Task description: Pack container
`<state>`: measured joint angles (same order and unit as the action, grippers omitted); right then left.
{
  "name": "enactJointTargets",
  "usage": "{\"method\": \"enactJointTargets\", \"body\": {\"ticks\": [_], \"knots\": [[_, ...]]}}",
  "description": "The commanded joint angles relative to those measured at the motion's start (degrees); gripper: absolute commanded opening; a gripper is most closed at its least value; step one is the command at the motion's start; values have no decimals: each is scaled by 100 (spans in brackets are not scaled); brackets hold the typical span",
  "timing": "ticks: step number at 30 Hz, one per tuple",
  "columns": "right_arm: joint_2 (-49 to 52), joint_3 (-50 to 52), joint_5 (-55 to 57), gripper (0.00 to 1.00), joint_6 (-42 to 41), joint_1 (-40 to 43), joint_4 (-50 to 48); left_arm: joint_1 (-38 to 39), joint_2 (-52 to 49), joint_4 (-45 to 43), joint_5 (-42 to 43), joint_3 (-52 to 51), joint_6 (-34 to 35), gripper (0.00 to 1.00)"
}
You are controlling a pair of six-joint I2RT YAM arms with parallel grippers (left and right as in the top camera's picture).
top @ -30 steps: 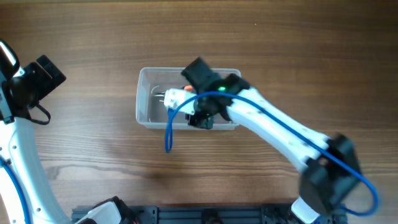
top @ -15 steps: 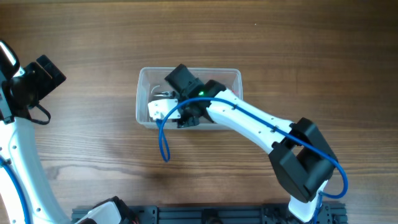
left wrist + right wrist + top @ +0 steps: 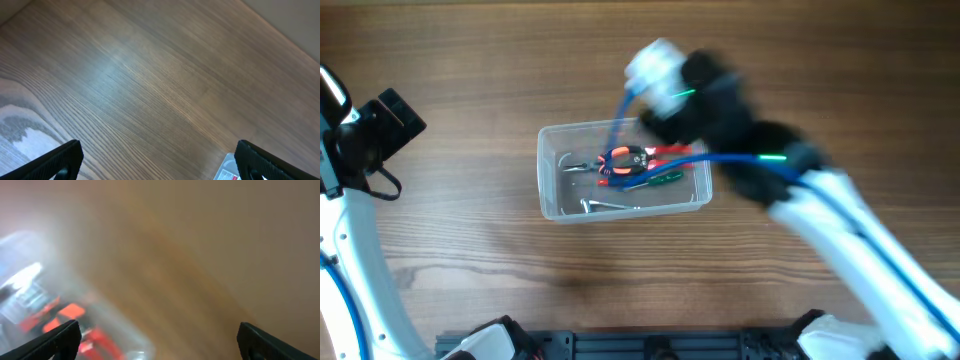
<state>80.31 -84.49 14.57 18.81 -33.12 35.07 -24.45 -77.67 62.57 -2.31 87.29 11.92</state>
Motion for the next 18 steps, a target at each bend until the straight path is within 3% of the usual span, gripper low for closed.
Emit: {"method": "enactJointTargets", "body": {"ticks": [1, 4, 8, 18], "knots": [[-671, -63, 341, 100, -1547, 1237, 284, -22, 2, -13, -37, 11, 55, 100], [-813, -63, 343, 100, -1738, 1895, 868, -22, 2, -13, -37, 11, 55, 100], [-772, -52, 315, 100, -3995, 2236, 1504, -22, 2, -13, -37, 11, 55, 100], [-544, -52, 63, 100, -4133, 2308, 1515, -22, 2, -13, -37, 11, 55, 100]]}}
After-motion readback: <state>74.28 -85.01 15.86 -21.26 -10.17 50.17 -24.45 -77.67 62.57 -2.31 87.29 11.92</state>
